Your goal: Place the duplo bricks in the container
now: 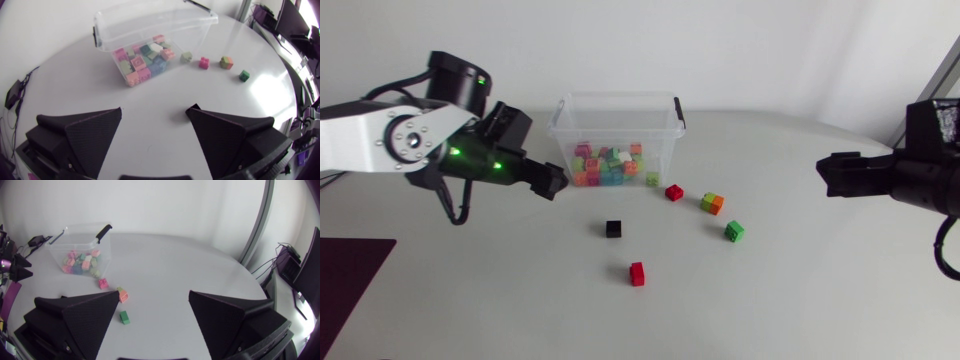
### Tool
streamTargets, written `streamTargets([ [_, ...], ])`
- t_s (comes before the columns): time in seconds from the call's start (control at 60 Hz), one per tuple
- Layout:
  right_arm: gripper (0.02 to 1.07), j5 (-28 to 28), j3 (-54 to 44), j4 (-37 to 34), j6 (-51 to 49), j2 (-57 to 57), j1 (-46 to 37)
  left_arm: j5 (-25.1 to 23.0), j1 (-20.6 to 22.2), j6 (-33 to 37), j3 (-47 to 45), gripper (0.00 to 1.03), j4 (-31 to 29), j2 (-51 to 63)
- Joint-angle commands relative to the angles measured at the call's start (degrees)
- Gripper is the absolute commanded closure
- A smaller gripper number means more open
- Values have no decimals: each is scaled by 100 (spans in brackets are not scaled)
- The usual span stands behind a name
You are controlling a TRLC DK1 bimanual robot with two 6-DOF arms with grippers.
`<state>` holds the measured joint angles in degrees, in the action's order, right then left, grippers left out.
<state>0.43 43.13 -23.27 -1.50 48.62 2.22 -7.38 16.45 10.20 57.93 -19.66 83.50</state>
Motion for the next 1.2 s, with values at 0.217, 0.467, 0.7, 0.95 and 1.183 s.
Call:
streamTargets([
  [0.217,7,-227,600,-583,-175,947,59,-80,473,1819,1203,8,-609,1546],
  [0.467,7,-298,890,-996,-1450,1545,139,-80,720,3375,1853,7,-1163,2469],
  [0.7,7,-456,951,-1268,-1889,2213,165,-255,869,4245,3075,10,-2385,3506],
  [0.95,7,-526,1048,-1189,-1916,2705,358,-212,1106,4271,4209,16,-3430,4446],
  [1.183,7,-491,1153,-1127,-1907,2925,534,-53,1168,4280,4349,35,-3457,4710],
])
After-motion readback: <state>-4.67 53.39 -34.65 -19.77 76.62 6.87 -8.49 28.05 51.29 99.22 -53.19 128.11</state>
